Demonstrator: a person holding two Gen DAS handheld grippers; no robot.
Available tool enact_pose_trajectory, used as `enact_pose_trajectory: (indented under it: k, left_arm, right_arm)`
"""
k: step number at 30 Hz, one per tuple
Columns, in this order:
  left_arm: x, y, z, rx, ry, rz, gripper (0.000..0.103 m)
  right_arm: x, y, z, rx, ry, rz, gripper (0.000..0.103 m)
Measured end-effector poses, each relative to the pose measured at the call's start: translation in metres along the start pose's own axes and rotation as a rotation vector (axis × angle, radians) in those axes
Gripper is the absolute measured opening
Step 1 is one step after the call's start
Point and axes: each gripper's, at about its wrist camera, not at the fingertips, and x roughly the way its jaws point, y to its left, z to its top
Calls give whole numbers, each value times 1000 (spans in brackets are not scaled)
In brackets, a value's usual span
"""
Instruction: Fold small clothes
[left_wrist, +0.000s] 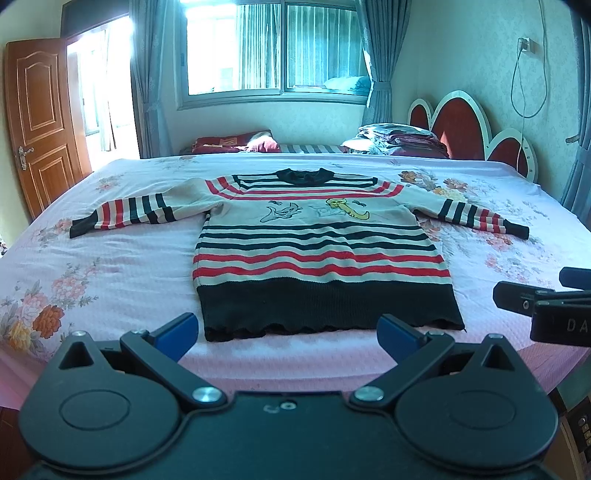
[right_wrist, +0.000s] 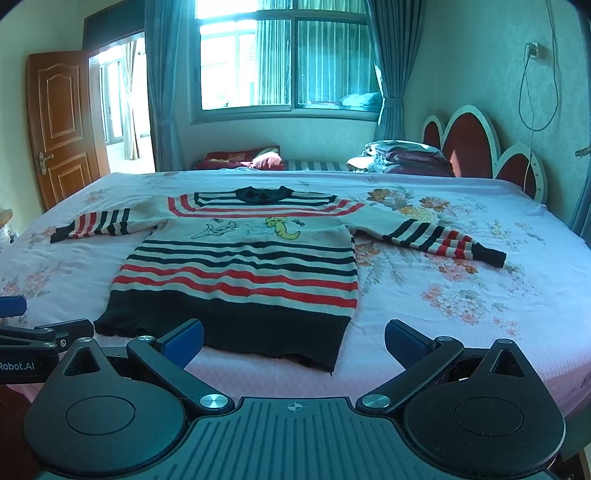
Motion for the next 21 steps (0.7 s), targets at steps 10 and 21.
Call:
enact_pose_trajectory:
  k: [10,21]
  left_arm:
    - [-6,-4,0,-8,-12,9,103]
    - [-6,-4,0,-6,-9,8,103]
  right_arm:
    - [2,4,0,-6,-1,9,103]
    - [1,2,0,-1,0,8,103]
